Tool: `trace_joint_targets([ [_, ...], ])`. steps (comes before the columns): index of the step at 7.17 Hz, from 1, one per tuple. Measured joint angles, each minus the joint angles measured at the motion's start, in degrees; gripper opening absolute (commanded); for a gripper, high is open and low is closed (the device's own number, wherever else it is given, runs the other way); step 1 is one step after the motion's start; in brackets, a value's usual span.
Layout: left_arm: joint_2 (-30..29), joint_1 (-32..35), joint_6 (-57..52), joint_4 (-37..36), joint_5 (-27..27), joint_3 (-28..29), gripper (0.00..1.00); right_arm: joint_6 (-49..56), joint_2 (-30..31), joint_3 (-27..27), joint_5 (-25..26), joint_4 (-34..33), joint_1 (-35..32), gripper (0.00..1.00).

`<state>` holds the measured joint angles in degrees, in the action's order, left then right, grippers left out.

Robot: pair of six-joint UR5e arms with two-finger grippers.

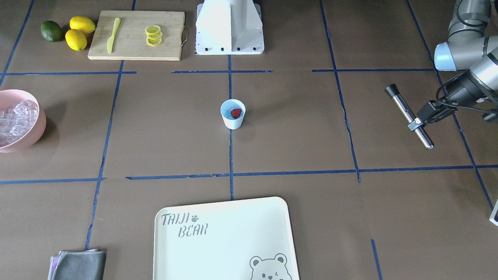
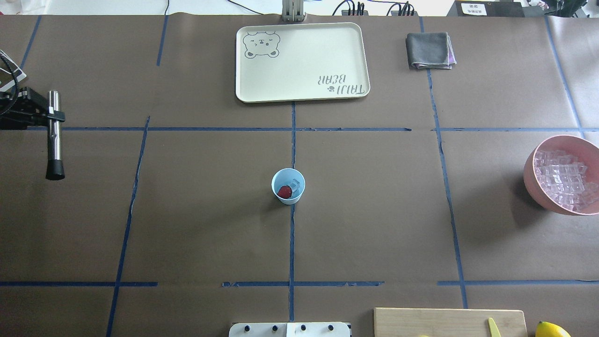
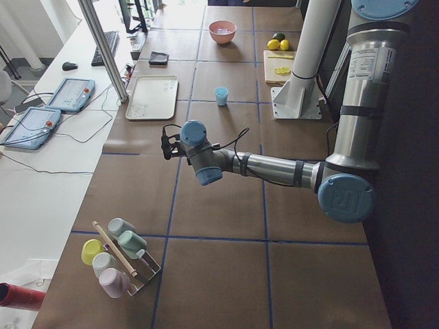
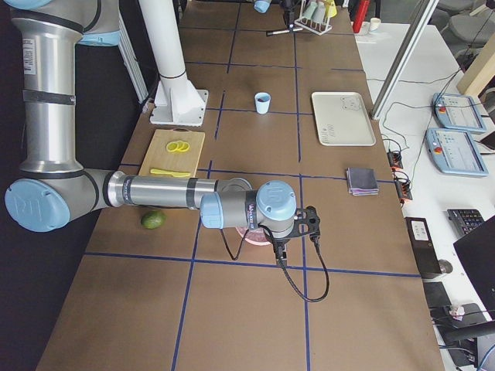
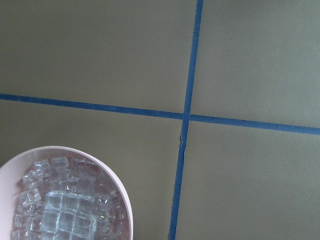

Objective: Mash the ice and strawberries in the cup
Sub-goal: 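Lower the pestle onto the table and release it with the left gripper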

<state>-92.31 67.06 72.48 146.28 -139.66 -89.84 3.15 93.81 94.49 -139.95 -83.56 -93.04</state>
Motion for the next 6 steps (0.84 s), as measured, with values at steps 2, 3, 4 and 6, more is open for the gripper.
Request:
trace_joint_targets([
  [2,3.2,-0.6,-13.6,-5.7,2.6,0.6,0.00,0.0,-0.1,0.2,0.0,0.1,0.0,1.00],
  [3,4.3,-0.9,-21.2,-9.4,5.3,0.7,0.00,-0.1,-0.2,0.2,0.0,0.1,0.0,1.00],
  [4,5.3,-1.1,-27.8,-13.1,8.0,0.7,0.00,-0.1,-0.3,0.2,0.0,0.1,0.0,1.00],
  [6,7.4,-1.7,-34.0,-17.8,13.1,1.0,0.00,-0.1,-0.4,0.3,0.0,0.1,0.0,1.00],
])
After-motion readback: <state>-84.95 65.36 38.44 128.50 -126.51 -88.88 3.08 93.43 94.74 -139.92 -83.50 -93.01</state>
